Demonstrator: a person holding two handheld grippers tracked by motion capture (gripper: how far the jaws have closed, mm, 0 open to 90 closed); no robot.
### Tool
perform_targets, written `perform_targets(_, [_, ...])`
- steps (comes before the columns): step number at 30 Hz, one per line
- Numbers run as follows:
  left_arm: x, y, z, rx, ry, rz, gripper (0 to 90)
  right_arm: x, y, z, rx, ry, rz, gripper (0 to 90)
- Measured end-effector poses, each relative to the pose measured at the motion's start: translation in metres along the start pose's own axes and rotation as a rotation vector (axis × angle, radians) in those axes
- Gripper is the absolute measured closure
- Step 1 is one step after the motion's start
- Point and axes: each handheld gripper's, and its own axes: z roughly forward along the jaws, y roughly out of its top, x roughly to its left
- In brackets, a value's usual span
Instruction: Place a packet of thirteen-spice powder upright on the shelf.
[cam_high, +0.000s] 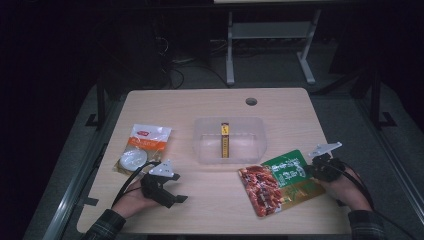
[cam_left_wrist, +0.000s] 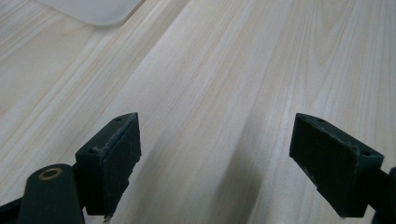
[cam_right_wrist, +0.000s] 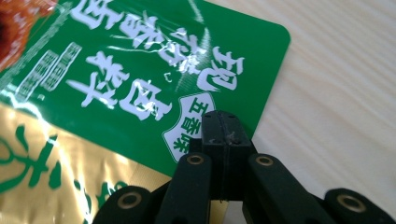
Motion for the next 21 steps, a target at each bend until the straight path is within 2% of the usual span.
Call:
perform_targets(9, [-0.001, 0.001, 0.000, -0.007, 0.003, -0.002, 14.2, 0.020, -0.002, -0.003, -0.010, 0.040, -0.046, 90.0])
perform_targets(15, [-0.002, 0.001, 0.001, -0.009, -0.006, 0.000, 14.0, 0.029, 0.004, 0.001, -0.026, 0.068, -0.082, 90.0])
perform_targets(21, [-0.005, 0.001, 0.002, 0.002, -0.001, 0.029, 13.7, 0.039, 0.011, 0.004, -0.031, 0.109, -0.115, 90.0])
